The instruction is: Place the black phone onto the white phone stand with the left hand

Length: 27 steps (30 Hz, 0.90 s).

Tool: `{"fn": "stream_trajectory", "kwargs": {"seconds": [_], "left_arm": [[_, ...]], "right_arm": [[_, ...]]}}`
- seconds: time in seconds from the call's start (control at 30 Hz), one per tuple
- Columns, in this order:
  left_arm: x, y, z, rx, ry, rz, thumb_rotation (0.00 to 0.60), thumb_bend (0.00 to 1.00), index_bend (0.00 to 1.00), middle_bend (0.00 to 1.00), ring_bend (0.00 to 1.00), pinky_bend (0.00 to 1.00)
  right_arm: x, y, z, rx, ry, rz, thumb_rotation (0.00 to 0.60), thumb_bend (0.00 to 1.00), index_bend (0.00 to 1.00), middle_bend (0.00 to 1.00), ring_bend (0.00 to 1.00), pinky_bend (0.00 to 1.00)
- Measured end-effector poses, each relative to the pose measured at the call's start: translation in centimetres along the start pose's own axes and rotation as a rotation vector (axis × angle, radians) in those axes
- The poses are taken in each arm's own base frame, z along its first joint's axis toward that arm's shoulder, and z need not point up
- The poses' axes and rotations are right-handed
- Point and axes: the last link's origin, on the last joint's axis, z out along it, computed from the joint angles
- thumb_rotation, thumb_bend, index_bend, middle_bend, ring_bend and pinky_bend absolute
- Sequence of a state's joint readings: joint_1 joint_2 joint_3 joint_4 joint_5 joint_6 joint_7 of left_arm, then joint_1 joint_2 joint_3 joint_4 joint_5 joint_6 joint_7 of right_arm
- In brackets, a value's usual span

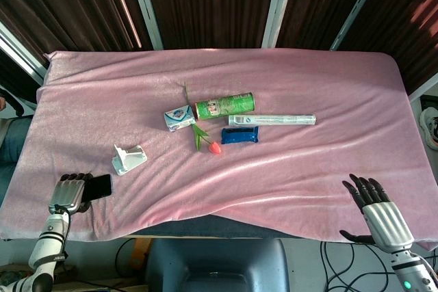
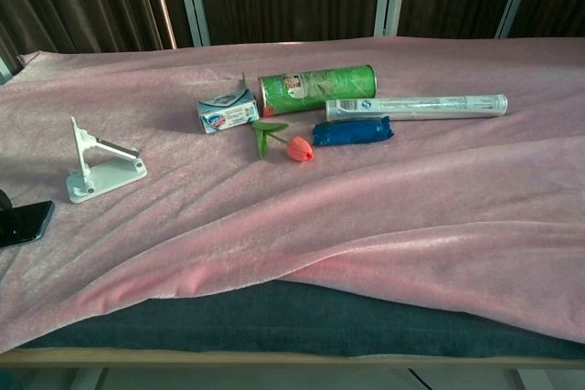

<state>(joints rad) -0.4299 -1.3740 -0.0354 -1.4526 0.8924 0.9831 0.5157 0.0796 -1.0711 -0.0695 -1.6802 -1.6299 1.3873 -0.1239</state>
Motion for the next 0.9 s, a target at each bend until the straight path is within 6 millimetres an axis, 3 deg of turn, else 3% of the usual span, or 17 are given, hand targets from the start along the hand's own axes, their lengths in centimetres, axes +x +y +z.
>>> {"fn": "stream_trajectory", "kwargs": {"seconds": [0.2, 0.3, 0.47, 0.57, 0.77, 0.9], "left_arm": [[0.1, 0.0, 0.1, -0.008, -0.003, 0.005, 0.6, 0.25, 0.35, 0.44, 0.24, 0.17], [0.1, -0.1, 0.1, -0.01, -0.004, 0.007, 0.6, 0.25, 0.43, 0.51, 0.28, 0.17], [0.0, -0.1, 0.2, -0.009, -0.016, 0.011, 0.6, 0.25, 0.67, 0.72, 0.43, 0.16], [-0.1, 0.0, 0.3, -0.022, -0.038, 0.009, 0.6, 0.26, 0.75, 0.8, 0.5, 0.16], [0.4, 0.1, 0.3, -0.047, -0.009, 0.004, 0.6, 0.31, 0.85, 0.94, 0.6, 0.15], [0.9, 0.3, 0.1, -0.073, 0.026, -0.026, 0.6, 0.35, 0.89, 0.97, 0.63, 0.15]], "right_arm": [[0.0, 0.0, -0.1, -0.002, 0.003, -0.002, 0.6, 0.24, 0.0, 0.0, 0.0, 0.15], [0.0, 0.0, -0.1, -0.003, 0.004, -0.002, 0.6, 0.24, 0.0, 0.0, 0.0, 0.15], [0.0, 0.0, 0.0, 0.0, 0.0, -0.002, 0.6, 0.24, 0.0, 0.0, 0.0, 0.15], [0.1, 0.0, -0.1, 0.0, 0.004, 0.0, 0.6, 0.24, 0.0, 0.0, 0.0, 0.15], [0.1, 0.0, -0.1, 0.001, 0.005, 0.001, 0.6, 0.24, 0.0, 0.0, 0.0, 0.15], [0.1, 0.0, -0.1, 0.001, 0.005, 0.001, 0.6, 0.24, 0.0, 0.0, 0.0, 0.15]]}}
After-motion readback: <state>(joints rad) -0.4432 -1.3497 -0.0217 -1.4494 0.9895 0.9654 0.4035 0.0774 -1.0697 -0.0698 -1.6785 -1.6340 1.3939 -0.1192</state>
